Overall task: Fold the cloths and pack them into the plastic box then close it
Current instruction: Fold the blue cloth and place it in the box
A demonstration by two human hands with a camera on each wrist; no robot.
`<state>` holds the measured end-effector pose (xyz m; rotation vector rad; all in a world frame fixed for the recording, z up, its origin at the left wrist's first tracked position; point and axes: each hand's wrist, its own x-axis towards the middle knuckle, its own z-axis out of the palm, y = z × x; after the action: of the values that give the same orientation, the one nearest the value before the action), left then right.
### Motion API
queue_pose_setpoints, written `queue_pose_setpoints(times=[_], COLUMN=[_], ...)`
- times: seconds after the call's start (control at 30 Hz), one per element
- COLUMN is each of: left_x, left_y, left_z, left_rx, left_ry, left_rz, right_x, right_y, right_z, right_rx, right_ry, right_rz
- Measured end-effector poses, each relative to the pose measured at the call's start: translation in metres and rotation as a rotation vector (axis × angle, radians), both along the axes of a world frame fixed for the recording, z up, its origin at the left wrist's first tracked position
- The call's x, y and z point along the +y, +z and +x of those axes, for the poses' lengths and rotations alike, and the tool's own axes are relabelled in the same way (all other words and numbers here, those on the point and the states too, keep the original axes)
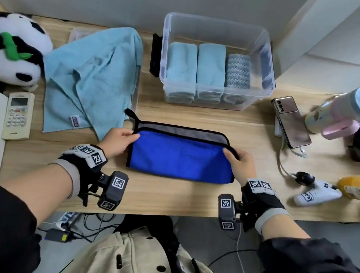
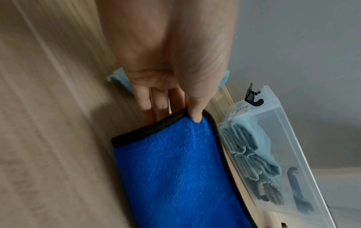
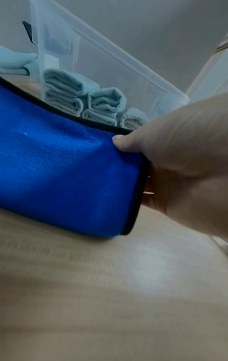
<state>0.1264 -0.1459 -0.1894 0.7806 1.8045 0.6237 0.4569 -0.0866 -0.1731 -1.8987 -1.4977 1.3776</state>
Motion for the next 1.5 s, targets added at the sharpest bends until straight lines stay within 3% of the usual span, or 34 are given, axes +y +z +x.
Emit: queue_pose_setpoints(times=[0.17,0.63,0.83,1.0,1.17,1.27,1.4,1.5], left_x=[0.019,0.036,0.039,0.04,0.037,0.036,0.042,0.05], left_y=[-0.008,-0.026,-0.022,-0.021,-0.012,0.002,0.025,0.057], left_z=[0.001,0.003,0.01,0.009,0.003,0.01,0.038,0.059], left_rx=[0.074,0.259,0.394,0.374,0.423,0.455,0.269,0.085], left_ry=[0.031,0.107,0.063,0.074,-0.04,-0.063,-0.097,-0.323], left_rz=[0.012,0.01,-0.007,-0.086,-0.121,-0.107,0.066,0.25], right_x=[0.026,0.052,0.054,0.041,0.021,0.017,0.017,0.019], right_y=[-0.008,-0.024,-0.024,-0.021,-0.023,-0.015,0.006,0.032], right_z=[-0.015,-0.027,-0.033,-0.027,-0.012,-0.016,-0.033,-0.051], right_rx=[-0.081,-0.308,-0.421,-0.385,-0.465,-0.387,-0.076,0.143], right_ry=[0.019,0.04,0.017,-0.16,-0.084,-0.032,0.027,0.137], right_rz=[0.066,-0.044,-0.067,-0.03,-0.075,-0.108,-0.052,0.017])
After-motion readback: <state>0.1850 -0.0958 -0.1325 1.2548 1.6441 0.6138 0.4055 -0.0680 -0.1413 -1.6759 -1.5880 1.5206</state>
